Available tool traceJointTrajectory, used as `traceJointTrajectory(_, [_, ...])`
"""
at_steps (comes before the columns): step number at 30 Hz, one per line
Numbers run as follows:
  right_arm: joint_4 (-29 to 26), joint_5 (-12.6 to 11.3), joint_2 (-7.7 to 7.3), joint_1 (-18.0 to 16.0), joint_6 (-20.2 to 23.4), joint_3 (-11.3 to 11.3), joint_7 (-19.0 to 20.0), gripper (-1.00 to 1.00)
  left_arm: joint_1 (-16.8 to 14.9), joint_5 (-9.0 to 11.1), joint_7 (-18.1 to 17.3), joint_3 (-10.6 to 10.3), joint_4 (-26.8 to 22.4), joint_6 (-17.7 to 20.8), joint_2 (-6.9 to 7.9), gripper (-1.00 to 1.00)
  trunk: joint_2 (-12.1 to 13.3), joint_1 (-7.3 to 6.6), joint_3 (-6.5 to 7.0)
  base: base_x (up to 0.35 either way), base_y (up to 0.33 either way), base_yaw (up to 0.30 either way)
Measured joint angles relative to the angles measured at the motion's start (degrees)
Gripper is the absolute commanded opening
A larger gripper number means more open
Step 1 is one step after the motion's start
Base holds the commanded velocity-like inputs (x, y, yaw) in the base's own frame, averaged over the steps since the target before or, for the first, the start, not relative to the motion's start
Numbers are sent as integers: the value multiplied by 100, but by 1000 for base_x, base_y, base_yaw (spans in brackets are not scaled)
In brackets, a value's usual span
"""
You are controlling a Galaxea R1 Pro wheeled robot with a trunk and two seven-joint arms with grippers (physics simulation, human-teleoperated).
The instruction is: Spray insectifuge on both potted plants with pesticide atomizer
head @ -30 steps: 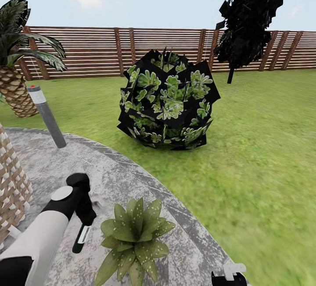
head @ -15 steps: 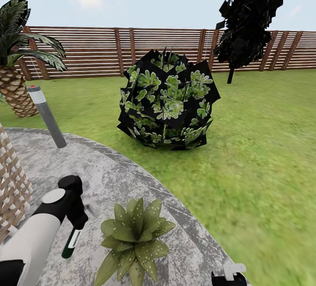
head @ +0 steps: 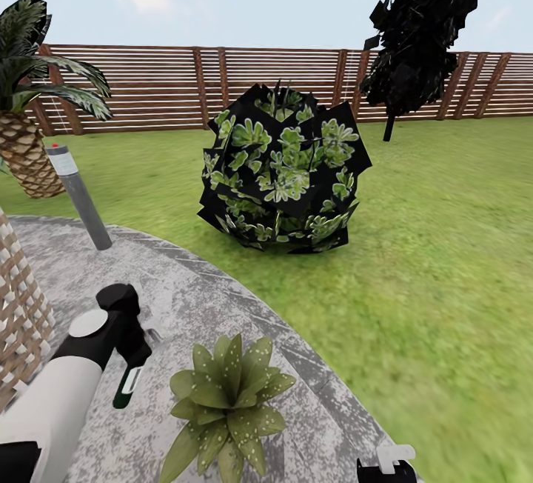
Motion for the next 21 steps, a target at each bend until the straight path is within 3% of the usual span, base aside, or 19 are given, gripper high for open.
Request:
traceJointTrajectory(6, [0,0,-1,0,0,0,0,100,213,10,0,12,71,-4,12,-100,0,0,0,0,0,0])
traceJointTrajectory(9, [0,0,-1,0,0,0,5,100,404,19,0,129,77,-11,15,-100,0,0,0,0,0,15])
traceJointTrajectory(21, [0,-2,-1,0,0,0,1,100,573,4,0,185,151,-11,19,-100,0,0,0,0,0,175])
